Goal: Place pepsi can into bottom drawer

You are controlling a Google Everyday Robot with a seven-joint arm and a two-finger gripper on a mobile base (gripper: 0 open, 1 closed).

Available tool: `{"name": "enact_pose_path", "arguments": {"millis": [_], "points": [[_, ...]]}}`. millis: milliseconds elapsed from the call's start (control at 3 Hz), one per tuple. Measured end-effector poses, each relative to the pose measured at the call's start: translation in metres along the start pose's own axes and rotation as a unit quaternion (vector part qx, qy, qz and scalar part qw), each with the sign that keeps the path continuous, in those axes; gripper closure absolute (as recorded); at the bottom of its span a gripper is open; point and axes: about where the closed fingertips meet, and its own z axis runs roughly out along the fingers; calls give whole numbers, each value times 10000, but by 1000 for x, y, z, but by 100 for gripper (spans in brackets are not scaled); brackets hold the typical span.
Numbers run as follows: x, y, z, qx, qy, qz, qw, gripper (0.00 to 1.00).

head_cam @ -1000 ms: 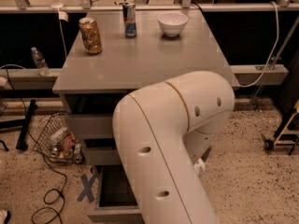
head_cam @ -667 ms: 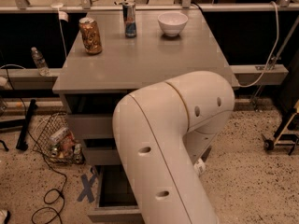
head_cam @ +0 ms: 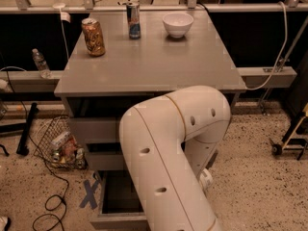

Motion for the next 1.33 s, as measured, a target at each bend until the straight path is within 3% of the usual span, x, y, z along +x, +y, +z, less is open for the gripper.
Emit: {"name": "enact_pose_path", "arguments": {"millis": [333,1333], "points": [[7,-7,16,14,-195,-99,9998,100],[31,39,62,-87,-358,-899,9953,100]]}}
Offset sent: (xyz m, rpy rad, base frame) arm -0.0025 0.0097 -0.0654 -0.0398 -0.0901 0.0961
